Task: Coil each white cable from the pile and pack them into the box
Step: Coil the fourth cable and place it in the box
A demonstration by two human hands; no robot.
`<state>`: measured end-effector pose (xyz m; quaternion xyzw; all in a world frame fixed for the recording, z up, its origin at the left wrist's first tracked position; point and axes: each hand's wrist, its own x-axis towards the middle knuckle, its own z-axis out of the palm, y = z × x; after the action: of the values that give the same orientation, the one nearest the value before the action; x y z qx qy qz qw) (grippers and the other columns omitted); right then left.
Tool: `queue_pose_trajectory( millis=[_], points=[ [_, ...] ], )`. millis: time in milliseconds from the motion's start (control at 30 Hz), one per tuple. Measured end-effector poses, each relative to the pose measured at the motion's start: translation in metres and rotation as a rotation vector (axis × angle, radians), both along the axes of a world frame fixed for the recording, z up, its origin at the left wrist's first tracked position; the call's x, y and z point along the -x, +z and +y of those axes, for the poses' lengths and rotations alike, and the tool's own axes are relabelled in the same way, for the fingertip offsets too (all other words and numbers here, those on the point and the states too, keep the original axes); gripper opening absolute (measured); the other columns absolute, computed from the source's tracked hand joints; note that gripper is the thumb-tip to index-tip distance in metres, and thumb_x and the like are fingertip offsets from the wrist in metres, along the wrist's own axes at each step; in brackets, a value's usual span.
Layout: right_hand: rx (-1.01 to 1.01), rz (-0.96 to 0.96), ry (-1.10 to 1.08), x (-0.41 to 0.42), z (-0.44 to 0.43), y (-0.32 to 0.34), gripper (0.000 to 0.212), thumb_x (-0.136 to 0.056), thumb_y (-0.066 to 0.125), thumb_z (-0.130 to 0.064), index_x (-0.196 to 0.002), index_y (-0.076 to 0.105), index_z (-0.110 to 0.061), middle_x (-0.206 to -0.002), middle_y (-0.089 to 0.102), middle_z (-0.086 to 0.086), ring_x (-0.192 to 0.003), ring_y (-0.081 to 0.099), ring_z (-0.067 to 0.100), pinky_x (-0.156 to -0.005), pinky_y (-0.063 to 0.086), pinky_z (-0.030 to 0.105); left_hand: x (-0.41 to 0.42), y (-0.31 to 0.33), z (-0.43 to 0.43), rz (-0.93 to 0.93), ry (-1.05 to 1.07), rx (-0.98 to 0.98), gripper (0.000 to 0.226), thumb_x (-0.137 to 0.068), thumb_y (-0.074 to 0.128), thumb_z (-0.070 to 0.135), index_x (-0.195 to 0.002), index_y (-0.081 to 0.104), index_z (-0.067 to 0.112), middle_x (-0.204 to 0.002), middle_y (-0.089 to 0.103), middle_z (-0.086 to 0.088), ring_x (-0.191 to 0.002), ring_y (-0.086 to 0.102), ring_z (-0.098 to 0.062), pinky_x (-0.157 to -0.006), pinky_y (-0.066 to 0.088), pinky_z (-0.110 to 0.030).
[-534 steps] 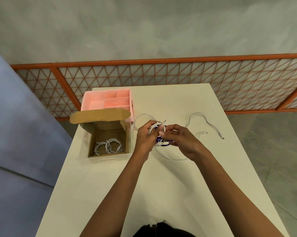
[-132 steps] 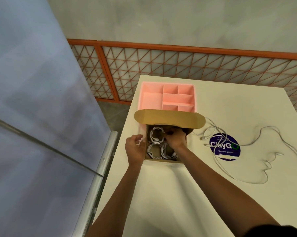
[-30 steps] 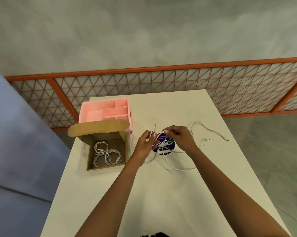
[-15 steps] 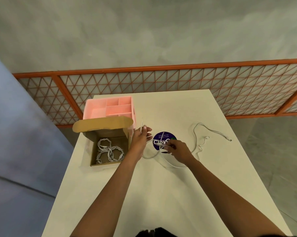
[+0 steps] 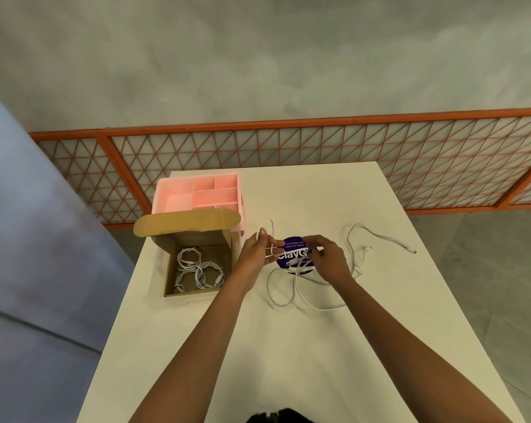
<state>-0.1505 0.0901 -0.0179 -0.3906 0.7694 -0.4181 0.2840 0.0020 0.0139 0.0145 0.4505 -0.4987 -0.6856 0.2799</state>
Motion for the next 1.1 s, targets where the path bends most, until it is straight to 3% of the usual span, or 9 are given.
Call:
queue_pose_trajectory(
  millis=[67, 200, 367, 500, 667, 733, 867, 1000, 1100],
  points=[
    [0.062, 0.015, -0.004, -0.004, -0.005, 0.015, 0.03, -0.096, 0.04, -0.007, -0.11, 0.065, -0.015, -0.106, 0.069, 0.003, -0.092, 0.061, 0.014, -0.071, 0.043, 0.007, 0.002, 0.005, 0.001, -0.036, -0.044, 0.018, 0.04, -0.104, 0.028, 0.034, -0.076, 0.048, 0.013, -0.1, 0.07, -0.013, -0.085, 0.066, -0.019, -0.074, 0.052, -0.027],
    [0.044, -0.221, 0.198, -0.005, -0.011, 0.045, 0.028, -0.1, 0.045, -0.025, -0.12, 0.062, -0.015, -0.113, 0.068, 0.003, -0.105, 0.062, 0.014, -0.094, 0.046, 0.025, 0.004, 0.019, 0.004, -0.052, -0.179, -0.006, 0.035, -0.103, 0.03, 0.018, -0.069, 0.041, 0.013, -0.095, 0.071, -0.018, -0.086, 0.067, -0.025, -0.079, 0.05, -0.032],
    [0.092, -0.334, 0.306, 0.001, -0.009, 0.054, 0.025, -0.098, 0.05, -0.021, -0.102, 0.068, -0.004, -0.107, 0.07, 0.012, -0.102, 0.064, 0.024, -0.095, 0.048, 0.037, 0.003, 0.034, 0.009, -0.023, -0.321, -0.025, 0.041, -0.099, 0.029, 0.012, -0.059, 0.039, 0.014, -0.093, 0.071, -0.025, -0.088, 0.069, -0.033, -0.093, 0.049, -0.043],
    [0.069, -0.487, 0.349, 0.001, -0.005, 0.058, 0.036, -0.096, 0.048, -0.038, -0.097, 0.069, -0.009, -0.1, 0.07, 0.015, -0.091, 0.066, 0.024, -0.089, 0.051, 0.038, 0.0, 0.037, 0.012, -0.05, -0.359, -0.042, 0.062, -0.099, 0.031, 0.013, -0.043, 0.057, 0.017, -0.102, 0.065, -0.033, -0.101, 0.063, -0.041, -0.096, 0.046, -0.047],
    [0.135, -0.376, 0.262, 0.001, -0.007, 0.066, 0.033, -0.097, 0.047, -0.038, -0.078, 0.059, -0.014, -0.071, 0.062, -0.003, -0.075, 0.06, 0.012, -0.084, 0.045, 0.028, -0.003, 0.029, 0.01, -0.124, -0.359, 0.093, 0.026, -0.1, 0.043, 0.024, -0.087, 0.061, 0.01, -0.101, 0.062, -0.008, -0.103, 0.056, -0.021, -0.092, 0.045, -0.031],
    [0.166, -0.37, 0.22, 0.001, -0.009, 0.069, 0.032, -0.098, 0.047, -0.035, -0.076, 0.055, -0.013, -0.06, 0.051, -0.002, -0.066, 0.057, 0.017, -0.075, 0.048, 0.028, -0.003, 0.028, 0.009, -0.06, -0.36, 0.181, 0.026, -0.098, 0.047, 0.033, -0.088, 0.058, 0.012, -0.088, 0.062, -0.001, -0.093, 0.056, -0.014, -0.096, 0.042, -0.03],
    [0.185, -0.291, 0.198, -0.005, -0.011, 0.077, 0.03, -0.099, 0.046, -0.031, -0.078, 0.052, -0.01, -0.057, 0.038, -0.001, -0.049, 0.043, 0.014, -0.053, 0.04, 0.022, 0.004, 0.039, 0.006, 0.147, -0.235, 0.098, 0.037, -0.1, 0.039, 0.036, -0.073, 0.047, 0.014, -0.057, 0.039, 0.007, -0.062, 0.045, -0.009, -0.08, 0.043, -0.027],
    [0.209, -0.164, 0.205, -0.009, -0.014, 0.083, 0.03, -0.098, 0.048, -0.034, -0.075, 0.053, -0.015, -0.059, 0.042, -0.006, -0.056, 0.036, 0.013, -0.056, 0.035, 0.027, 0.004, 0.052, 0.004, 0.311, -0.181, -0.064, 0.037, -0.103, 0.035, 0.033, -0.073, 0.046, 0.013, -0.048, 0.027, 0.01, -0.043, 0.025, -0.004, -0.045, 0.027, -0.017],
    [0.252, -0.024, 0.172, -0.006, -0.015, 0.084, 0.028, -0.096, 0.052, -0.031, -0.079, 0.057, -0.01, -0.055, 0.049, -0.015, -0.052, 0.034, 0.005, -0.055, 0.032, 0.016, 0.001, 0.056, 0.005, 0.387, -0.217, -0.111, 0.034, -0.103, 0.033, 0.031, -0.091, 0.056, 0.01, -0.044, 0.025, 0.012, -0.037, 0.019, -0.001, -0.035, 0.019, -0.013]
  ],
)
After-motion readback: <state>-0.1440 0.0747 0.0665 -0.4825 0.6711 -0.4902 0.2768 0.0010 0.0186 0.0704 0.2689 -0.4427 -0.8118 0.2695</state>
